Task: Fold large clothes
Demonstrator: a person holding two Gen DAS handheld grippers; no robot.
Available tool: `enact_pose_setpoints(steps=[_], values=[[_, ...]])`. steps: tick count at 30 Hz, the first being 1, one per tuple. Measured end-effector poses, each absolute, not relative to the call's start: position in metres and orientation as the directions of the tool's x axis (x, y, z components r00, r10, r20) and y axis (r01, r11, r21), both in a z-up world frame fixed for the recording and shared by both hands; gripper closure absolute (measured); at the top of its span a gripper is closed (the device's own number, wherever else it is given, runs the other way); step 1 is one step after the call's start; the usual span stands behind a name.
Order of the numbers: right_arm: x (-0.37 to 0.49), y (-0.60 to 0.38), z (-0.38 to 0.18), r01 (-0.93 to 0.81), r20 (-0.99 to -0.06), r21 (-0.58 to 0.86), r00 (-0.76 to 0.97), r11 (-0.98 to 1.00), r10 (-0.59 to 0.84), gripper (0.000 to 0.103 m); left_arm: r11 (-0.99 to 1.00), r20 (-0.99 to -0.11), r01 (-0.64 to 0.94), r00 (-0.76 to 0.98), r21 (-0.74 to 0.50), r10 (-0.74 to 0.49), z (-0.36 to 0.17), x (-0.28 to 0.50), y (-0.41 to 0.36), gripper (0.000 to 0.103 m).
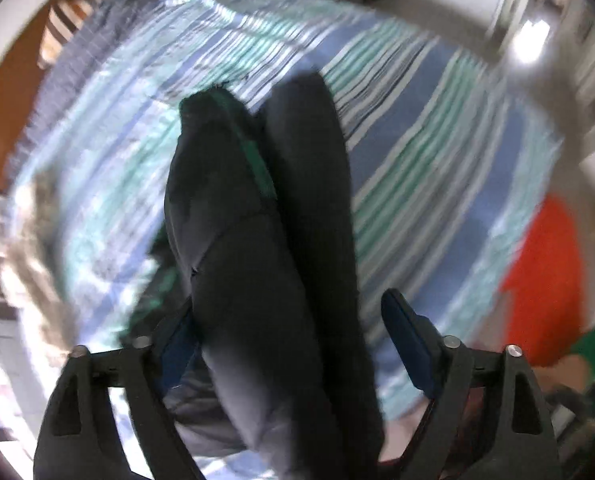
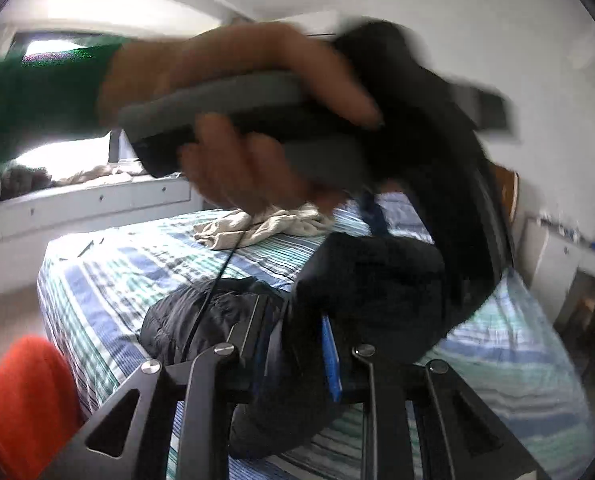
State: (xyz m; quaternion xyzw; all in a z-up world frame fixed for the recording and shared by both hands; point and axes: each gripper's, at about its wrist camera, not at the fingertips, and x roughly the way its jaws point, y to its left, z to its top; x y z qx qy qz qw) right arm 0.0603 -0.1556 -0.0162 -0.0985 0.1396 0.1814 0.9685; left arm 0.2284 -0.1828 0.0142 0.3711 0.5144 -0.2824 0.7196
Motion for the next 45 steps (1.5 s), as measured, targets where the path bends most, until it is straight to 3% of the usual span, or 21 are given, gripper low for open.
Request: enact_pose_setpoints(steps=[1, 3, 5, 6, 7, 8, 11, 18, 27, 32, 37, 43, 45], values=[[0.061, -0.154, -0.015, -0.385, -0.306, -0.136, 0.893, 0.913, 0.331, 0.079, 0.564, -0.946, 0.779, 0.325, 0.276, 0.014, 0.004, 0.231, -0.181, 0.057], [0.064, -0.156, -0.012, -0.41, -0.313, -0.11, 0.879, 0.905, 0.36, 0.08, 0.62, -0.955, 0.753, 0.296, 0.22, -0.021, 0.0, 0.243, -0.172, 0.07], [0.061, -0.162, -0.011, -0.431, -0.328, -0.077, 0.863, 0.899, 0.385, 0.08, 0.669, -0.958, 0.728, 0.274, 0.15, -0.083, 0.009, 0.253, -0.152, 0.072], [0.058, -0.169, -0.012, -0.446, -0.345, -0.04, 0.846, 0.894, 0.406, 0.074, 0.686, -0.957, 0.717, 0.269, 0.125, -0.107, 0.013, 0.255, -0.141, 0.072], [0.055, -0.178, -0.013, -0.454, -0.356, 0.007, 0.832, 0.891, 0.426, 0.059, 0.704, -0.955, 0.703, 0.267, 0.101, -0.13, 0.017, 0.261, -0.128, 0.072], [0.053, -0.187, -0.013, -0.456, -0.356, 0.054, 0.822, 0.888, 0.444, 0.055, 0.724, -0.95, 0.685, 0.272, 0.08, -0.152, 0.019, 0.265, -0.109, 0.072], [0.062, -0.224, -0.022, -0.404, -0.379, 0.228, 0.801, 0.886, 0.463, 0.054, 0.794, -0.939, 0.607, 0.29, 0.029, -0.188, 0.018, 0.277, -0.049, 0.072], [0.121, -0.247, -0.034, -0.297, -0.451, 0.374, 0.77, 0.879, 0.452, 0.054, 0.925, -0.932, 0.36, 0.279, -0.122, -0.231, -0.028, 0.288, 0.071, 0.068], [0.225, -0.166, -0.033, -0.369, -0.536, 0.346, 0.677, 0.862, 0.505, 0.054, 0.902, -0.859, 0.18, 0.278, -0.392, -0.429, -0.093, 0.289, 0.161, 0.054], [0.291, -0.115, -0.107, -0.37, -0.722, 0.296, 0.517, 0.881, 0.46, 0.055, 0.878, -0.833, 0.114, 0.279, -0.465, -0.477, -0.123, 0.285, 0.184, 0.051], [0.313, -0.097, -0.149, -0.351, -0.798, 0.233, 0.464, 0.907, 0.384, 0.055, 0.862, -0.821, 0.06, 0.278, -0.502, -0.498, -0.155, 0.287, 0.195, 0.051], [0.332, -0.089, -0.133, -0.368, -0.885, 0.201, 0.33, 0.908, 0.329, 0.054, 0.83, -0.794, 0.051, 0.264, -0.555, -0.548, -0.164, 0.289, 0.204, 0.051], [0.333, -0.083, -0.107, -0.382, -0.862, 0.222, 0.354, 0.897, 0.364, 0.054, 0.821, -0.785, 0.042, 0.268, -0.57, -0.559, -0.165, 0.286, 0.209, 0.051]])
